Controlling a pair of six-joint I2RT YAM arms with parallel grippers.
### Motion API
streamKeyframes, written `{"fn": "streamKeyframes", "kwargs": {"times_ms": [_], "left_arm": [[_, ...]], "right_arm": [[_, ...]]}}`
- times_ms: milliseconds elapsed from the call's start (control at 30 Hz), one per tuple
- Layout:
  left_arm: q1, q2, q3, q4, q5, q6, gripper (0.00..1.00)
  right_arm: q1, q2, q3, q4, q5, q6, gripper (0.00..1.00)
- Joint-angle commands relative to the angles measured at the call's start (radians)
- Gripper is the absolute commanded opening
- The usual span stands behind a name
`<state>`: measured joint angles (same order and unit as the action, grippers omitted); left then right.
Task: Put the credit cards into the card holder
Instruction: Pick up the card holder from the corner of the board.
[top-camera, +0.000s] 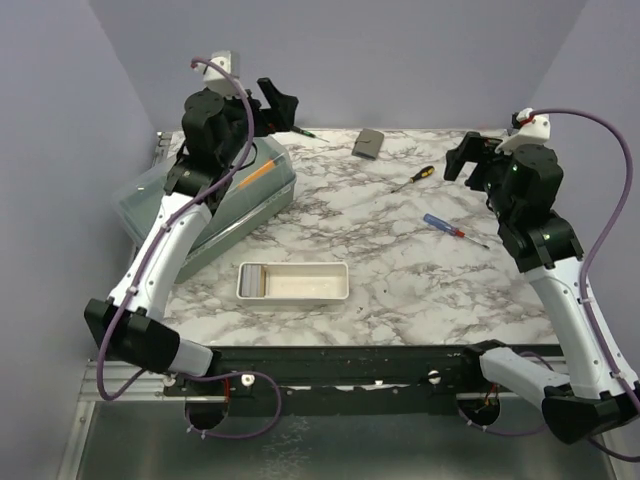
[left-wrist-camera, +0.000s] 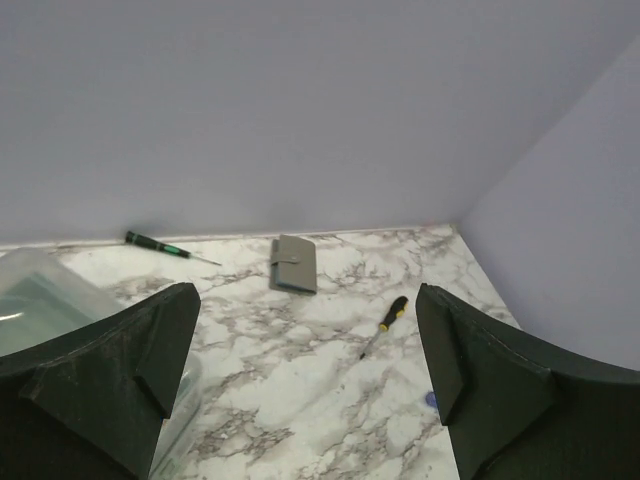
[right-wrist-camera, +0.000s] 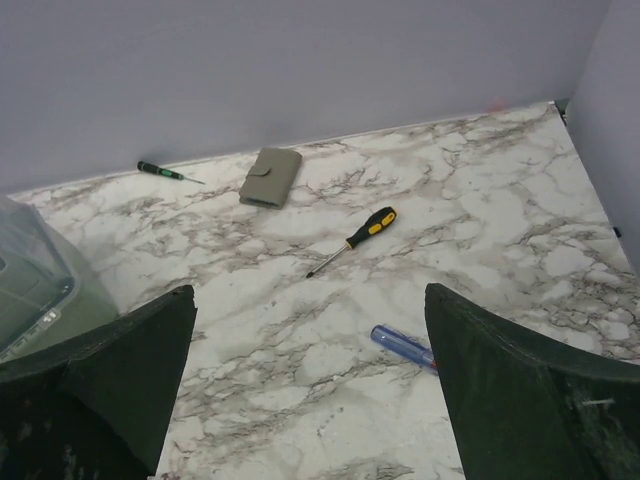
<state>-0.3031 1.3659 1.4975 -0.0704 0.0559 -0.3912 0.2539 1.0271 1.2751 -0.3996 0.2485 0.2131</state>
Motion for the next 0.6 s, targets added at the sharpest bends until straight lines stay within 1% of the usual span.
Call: {"fn": "streamKeyframes", "kwargs": {"times_ms": [0, 67, 167, 233, 300, 333, 433, 500, 567], "left_arm": [[-0.062, 0.133, 0.143, -0.046, 0.125, 0.007, 0.99], [-0.068, 0.209, 0.178, -0.053, 0.160, -0.010, 0.99], [-0.105, 0.332, 0.246, -0.064, 0.157, -0.009, 0.99], [-0.136, 0.414, 0.303, -0.069, 0.141, 0.000, 0.99], [-0.166, 0.506, 0.370, -0.087, 0.095, 0.012, 0.99], [-0.176, 0.560, 0.412, -0.102, 0.074, 0.008, 0.98], [-0.181, 0.734, 0.573, -0.182, 0.006, -0.044, 0.90], [-0.182, 0.848, 0.690, -0.240, -0.033, -0.063, 0.88], [-0.182, 0.951, 0.788, -0.262, -0.048, -0.085, 0.88]], "right_arm": [[-0.004, 0.036, 0.008, -0.008, 0.056, 0.024, 1.00], [-0.004, 0.040, -0.004, -0.005, 0.043, 0.029, 1.00], [-0.004, 0.035, -0.036, 0.023, 0.030, 0.033, 1.00], [-0.004, 0.036, -0.060, 0.039, 0.046, 0.036, 1.00], [-0.004, 0.044, -0.071, 0.038, 0.059, 0.041, 1.00], [-0.004, 0.045, -0.077, 0.037, 0.066, 0.045, 1.00], [-0.004, 0.037, -0.097, 0.036, 0.084, 0.057, 1.00], [-0.005, 0.026, -0.114, 0.036, 0.090, 0.067, 1.00], [-0.004, 0.015, -0.126, 0.034, 0.093, 0.070, 1.00]]}}
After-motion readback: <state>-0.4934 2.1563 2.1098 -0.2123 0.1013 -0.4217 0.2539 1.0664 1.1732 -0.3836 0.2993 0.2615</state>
